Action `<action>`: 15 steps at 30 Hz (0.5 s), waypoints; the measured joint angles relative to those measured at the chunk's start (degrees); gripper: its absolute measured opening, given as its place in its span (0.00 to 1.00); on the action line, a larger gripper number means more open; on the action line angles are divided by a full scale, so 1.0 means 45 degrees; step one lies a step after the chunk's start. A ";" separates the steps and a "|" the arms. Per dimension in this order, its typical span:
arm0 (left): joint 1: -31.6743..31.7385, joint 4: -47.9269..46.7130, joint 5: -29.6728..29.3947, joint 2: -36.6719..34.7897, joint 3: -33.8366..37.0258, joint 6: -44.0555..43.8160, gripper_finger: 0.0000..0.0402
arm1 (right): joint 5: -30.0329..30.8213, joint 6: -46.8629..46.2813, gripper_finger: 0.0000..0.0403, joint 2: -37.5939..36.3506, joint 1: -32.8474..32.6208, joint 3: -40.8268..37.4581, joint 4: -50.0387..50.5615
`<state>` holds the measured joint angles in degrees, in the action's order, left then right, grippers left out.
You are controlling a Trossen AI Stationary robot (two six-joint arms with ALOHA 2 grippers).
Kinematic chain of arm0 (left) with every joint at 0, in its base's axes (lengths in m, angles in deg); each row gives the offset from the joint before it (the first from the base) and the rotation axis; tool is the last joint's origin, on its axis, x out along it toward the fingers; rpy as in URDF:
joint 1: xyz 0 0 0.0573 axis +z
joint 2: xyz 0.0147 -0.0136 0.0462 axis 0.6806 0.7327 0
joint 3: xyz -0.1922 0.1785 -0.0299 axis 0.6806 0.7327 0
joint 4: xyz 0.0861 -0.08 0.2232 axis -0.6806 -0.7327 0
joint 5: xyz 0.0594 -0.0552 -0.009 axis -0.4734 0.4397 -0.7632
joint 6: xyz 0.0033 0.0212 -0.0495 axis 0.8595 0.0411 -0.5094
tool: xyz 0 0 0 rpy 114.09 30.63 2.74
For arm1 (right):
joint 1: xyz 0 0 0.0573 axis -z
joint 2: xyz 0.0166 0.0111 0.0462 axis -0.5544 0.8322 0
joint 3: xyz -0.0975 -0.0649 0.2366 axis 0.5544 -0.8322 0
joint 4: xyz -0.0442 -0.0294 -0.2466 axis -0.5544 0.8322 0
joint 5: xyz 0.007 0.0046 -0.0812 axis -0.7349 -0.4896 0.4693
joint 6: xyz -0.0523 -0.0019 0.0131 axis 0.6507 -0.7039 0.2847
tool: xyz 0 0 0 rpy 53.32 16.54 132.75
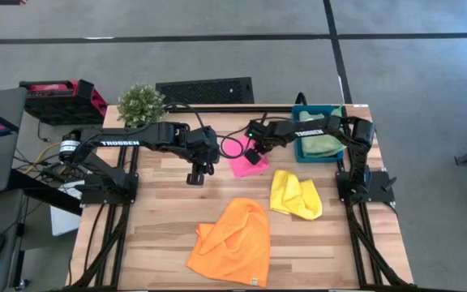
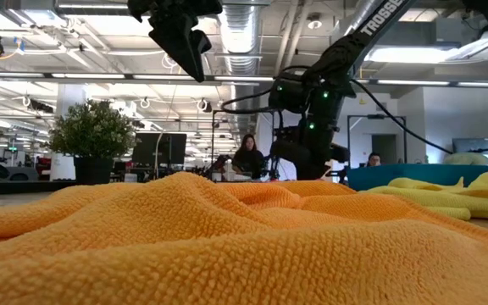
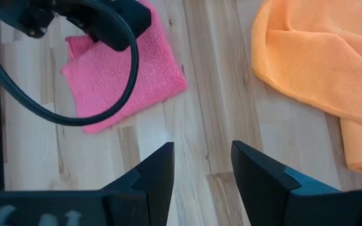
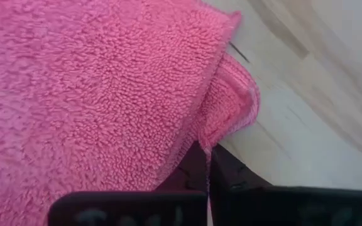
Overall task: Fold microfiber towels
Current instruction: Put the pink folded microfiber towel into the bin
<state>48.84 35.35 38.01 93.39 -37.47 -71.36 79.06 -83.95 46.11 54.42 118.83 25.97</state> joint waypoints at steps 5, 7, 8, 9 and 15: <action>0.0000 0.0005 0.0000 0.0000 0.0000 0.0000 0.38 | 0.1417 0.0003 0.01 -0.0624 -0.0005 -0.0003 0.0816; 0.0000 0.0005 0.0000 0.0000 0.0000 0.0000 0.38 | 0.1787 -0.0098 0.01 -0.1068 0.0003 0.0010 0.1291; 0.0000 0.0005 0.0000 0.0000 0.0000 0.0000 0.38 | 0.1961 -0.0198 0.01 -0.1311 0.0005 0.0010 0.1535; 0.0000 0.0010 0.0000 0.0000 0.0000 0.0000 0.38 | 0.2162 -0.0300 0.02 -0.1531 0.0005 0.0010 0.1694; 0.0001 0.0010 0.0000 0.0005 0.0000 0.0000 0.38 | 0.3937 -0.1295 0.01 -0.2880 0.0030 0.0015 0.3870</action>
<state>48.85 35.40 38.01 93.41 -37.47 -71.36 96.78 -89.77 33.15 54.56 118.89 43.39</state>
